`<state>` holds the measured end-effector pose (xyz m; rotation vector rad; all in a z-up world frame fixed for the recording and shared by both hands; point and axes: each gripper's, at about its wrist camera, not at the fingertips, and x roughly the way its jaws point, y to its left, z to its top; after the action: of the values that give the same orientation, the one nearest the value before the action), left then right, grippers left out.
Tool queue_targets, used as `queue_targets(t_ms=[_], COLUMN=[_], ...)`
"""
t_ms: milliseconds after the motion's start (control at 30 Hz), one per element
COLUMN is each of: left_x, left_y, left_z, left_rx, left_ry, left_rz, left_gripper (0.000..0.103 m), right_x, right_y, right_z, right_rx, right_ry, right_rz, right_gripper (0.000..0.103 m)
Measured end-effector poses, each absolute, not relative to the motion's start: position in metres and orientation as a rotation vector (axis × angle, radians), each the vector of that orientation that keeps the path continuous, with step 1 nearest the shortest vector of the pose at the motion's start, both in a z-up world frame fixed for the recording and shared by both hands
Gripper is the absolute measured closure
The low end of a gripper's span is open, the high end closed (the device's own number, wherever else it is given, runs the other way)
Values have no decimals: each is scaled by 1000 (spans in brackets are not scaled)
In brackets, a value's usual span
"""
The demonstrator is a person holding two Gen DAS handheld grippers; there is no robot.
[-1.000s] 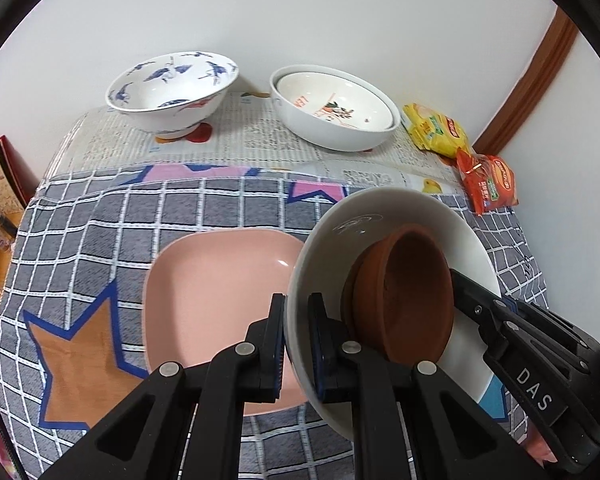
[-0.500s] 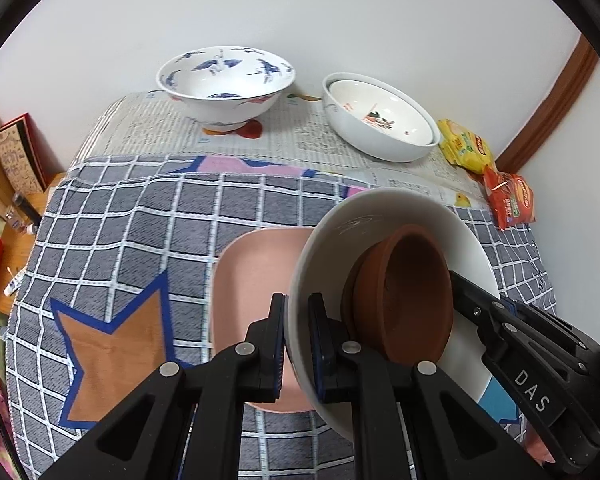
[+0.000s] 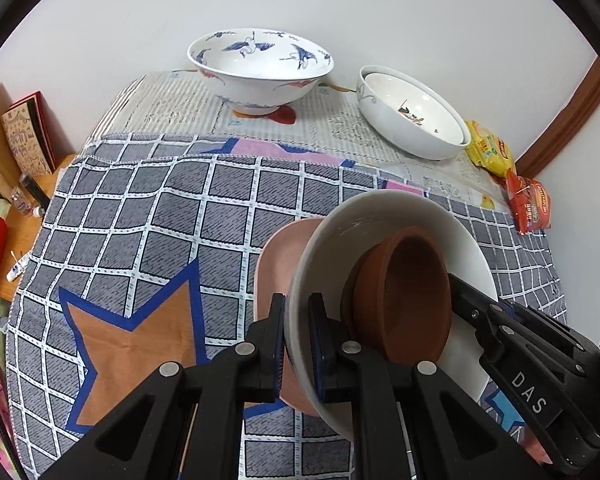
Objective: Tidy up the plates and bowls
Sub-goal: 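Lower the white bowl onto the pink plate with both grippers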
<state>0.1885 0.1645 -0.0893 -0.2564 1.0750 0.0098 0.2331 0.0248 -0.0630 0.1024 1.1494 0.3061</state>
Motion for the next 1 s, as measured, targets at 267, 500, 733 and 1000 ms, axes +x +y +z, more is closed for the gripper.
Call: queue_targets(t_ms=[267,500,733,1000], left_x=[201,209,210,208], left_y=[163,161,164,165], left_z=[-106,-122,-124,-124], left_rx=[-256,-261,-264,-268], left_ry=[1107,1135,1141,1150], left_rz=[7,11,1,-15], left_gripper=[92,92,91,88], right_x=[242,251,253,252], right_y=[25,22,24,22], right_z=[-79,-100,-100,-99], right_rx=[110,119,101,92], right_ry=[1180,1232,1218,1226], right_rz=[301,305,322,325], right_gripper=[95,95,95,93])
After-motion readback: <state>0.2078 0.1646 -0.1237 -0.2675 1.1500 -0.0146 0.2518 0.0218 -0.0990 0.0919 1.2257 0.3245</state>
